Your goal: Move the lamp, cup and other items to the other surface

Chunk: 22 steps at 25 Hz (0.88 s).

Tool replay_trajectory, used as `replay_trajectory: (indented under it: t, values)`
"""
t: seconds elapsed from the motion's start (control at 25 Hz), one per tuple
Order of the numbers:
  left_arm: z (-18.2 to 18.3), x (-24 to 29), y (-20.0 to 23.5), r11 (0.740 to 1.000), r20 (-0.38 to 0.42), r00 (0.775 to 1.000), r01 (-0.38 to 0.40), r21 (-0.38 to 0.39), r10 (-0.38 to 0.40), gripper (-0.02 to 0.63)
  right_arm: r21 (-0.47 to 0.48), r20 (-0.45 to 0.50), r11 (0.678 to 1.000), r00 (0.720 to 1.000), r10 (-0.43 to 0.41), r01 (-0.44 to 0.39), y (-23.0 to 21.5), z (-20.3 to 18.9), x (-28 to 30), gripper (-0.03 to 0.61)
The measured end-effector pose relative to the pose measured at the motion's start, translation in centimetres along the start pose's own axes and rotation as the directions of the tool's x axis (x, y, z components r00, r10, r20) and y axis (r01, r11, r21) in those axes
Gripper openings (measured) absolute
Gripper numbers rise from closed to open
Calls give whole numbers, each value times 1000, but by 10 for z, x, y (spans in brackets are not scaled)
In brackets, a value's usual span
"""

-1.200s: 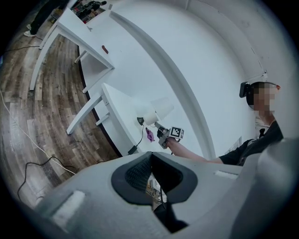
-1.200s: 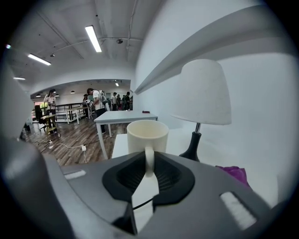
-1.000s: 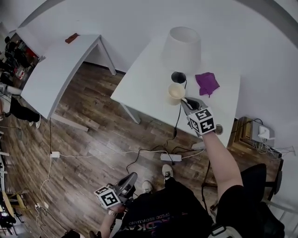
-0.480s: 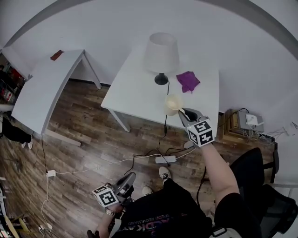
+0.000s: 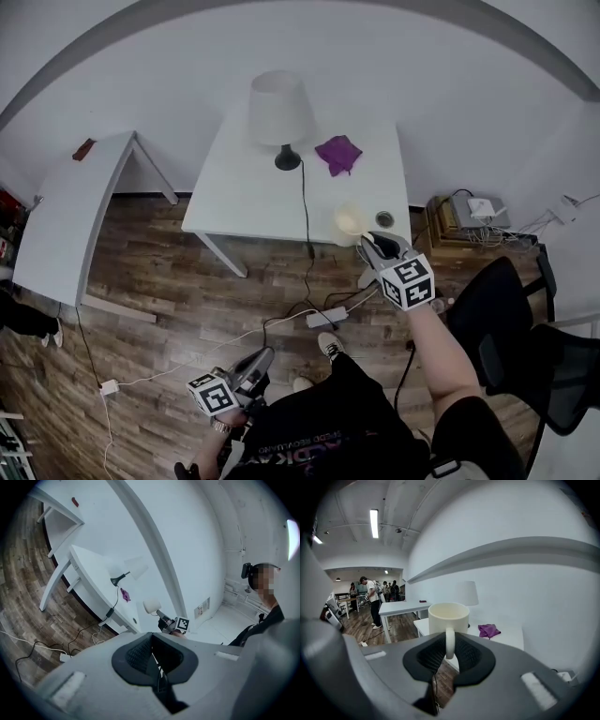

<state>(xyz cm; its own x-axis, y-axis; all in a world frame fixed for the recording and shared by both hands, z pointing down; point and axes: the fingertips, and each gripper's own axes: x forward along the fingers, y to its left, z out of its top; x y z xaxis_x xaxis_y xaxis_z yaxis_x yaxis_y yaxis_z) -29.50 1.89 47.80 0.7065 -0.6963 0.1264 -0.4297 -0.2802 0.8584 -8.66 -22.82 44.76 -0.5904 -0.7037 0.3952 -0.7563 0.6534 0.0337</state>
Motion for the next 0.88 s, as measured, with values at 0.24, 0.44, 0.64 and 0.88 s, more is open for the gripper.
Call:
replay_trajectory:
  t: [0.24, 0.44, 0.64, 0.88]
  values:
    - [-28, 3, -11, 998, -115, 991, 69, 12, -68, -3, 46, -8, 992, 993, -115, 116, -2, -30, -71, 51]
    - [-52, 7, -20, 992, -206, 971, 127, 1, -124, -3, 96, -24, 972, 977, -212, 214, 1, -57, -127, 51]
    - [-68, 23, -35, 982, -285, 942, 187, 8, -177, -3, 140, -48, 941, 951, -305, 308, -5, -84, -182, 51]
    - [-87, 52, -50, 967, -383, 893, 255, 0, -236, -3, 184, -68, 884, 902, -426, 431, -24, -104, -242, 51]
